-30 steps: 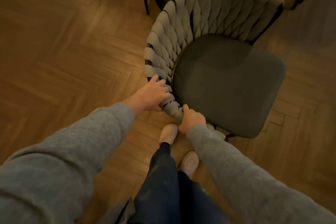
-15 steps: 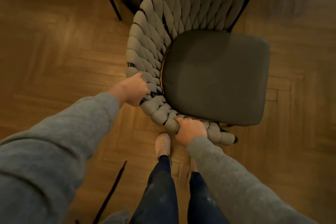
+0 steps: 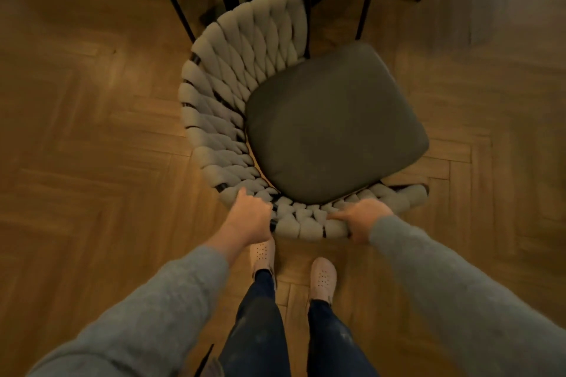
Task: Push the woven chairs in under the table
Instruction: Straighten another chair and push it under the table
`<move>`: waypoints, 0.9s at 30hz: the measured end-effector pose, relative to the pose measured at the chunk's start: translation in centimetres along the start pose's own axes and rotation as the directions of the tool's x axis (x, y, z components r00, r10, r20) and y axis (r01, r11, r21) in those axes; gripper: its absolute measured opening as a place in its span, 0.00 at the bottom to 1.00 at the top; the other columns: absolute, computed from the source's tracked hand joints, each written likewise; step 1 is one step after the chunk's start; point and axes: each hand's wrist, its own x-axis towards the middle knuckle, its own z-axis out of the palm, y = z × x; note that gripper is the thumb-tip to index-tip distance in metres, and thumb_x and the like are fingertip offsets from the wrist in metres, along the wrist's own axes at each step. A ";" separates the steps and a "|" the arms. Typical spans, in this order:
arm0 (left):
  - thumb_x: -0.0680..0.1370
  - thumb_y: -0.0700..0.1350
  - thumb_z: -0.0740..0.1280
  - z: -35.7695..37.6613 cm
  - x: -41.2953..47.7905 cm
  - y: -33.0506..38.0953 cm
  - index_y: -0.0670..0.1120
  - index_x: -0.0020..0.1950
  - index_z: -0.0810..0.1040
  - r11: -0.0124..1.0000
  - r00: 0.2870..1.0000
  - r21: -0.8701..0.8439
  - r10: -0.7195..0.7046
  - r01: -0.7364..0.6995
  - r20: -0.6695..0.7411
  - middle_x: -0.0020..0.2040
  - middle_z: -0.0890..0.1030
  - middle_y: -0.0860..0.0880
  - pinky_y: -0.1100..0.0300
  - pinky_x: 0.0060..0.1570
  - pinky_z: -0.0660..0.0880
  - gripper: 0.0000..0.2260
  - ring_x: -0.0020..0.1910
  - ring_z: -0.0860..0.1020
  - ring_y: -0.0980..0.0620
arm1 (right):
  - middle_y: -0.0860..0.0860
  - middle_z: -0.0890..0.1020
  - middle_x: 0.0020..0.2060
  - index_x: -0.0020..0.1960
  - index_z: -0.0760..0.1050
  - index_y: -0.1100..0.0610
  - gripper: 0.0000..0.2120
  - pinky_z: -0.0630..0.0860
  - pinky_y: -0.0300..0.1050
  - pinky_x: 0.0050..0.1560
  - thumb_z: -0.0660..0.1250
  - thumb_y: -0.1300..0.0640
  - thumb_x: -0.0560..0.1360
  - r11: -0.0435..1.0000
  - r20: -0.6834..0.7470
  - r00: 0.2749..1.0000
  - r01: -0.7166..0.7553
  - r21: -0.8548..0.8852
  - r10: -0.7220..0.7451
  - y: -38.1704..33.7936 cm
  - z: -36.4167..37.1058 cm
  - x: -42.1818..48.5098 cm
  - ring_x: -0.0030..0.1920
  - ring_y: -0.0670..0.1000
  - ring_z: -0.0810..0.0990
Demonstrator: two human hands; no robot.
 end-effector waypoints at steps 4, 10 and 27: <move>0.76 0.55 0.62 -3.6 3.0 3.2 0.48 0.53 0.76 0.991 0.995 -0.130 -0.023 0.010 -0.100 0.50 0.80 0.49 0.48 0.59 0.67 0.13 0.52 0.78 0.47 | 0.43 0.70 0.71 0.74 0.60 0.37 0.26 0.52 0.61 0.74 0.62 0.48 0.77 0.977 -0.066 0.997 -0.056 -0.206 0.043 7.4 -1.1 1.1 0.71 0.51 0.67; 0.69 0.70 0.66 -7.1 6.8 -1.7 0.51 0.75 0.62 0.943 0.958 -0.174 0.274 -0.284 -0.078 0.70 0.70 0.49 0.47 0.72 0.60 0.40 0.72 0.65 0.47 | 0.54 0.62 0.75 0.79 0.47 0.47 0.43 0.47 0.68 0.73 0.68 0.40 0.74 0.977 -0.122 0.971 -0.211 -0.034 0.206 7.2 -4.4 1.4 0.75 0.57 0.59; 0.71 0.61 0.61 -10.0 12.4 -16.1 0.53 0.63 0.75 0.959 0.977 0.239 0.180 -0.150 -0.111 0.48 0.81 0.49 0.56 0.44 0.72 0.23 0.45 0.78 0.49 | 0.50 0.74 0.67 0.76 0.59 0.46 0.26 0.70 0.50 0.65 0.60 0.48 0.79 0.881 -0.125 0.953 -0.198 0.429 0.276 0.7 -10.4 7.6 0.64 0.55 0.74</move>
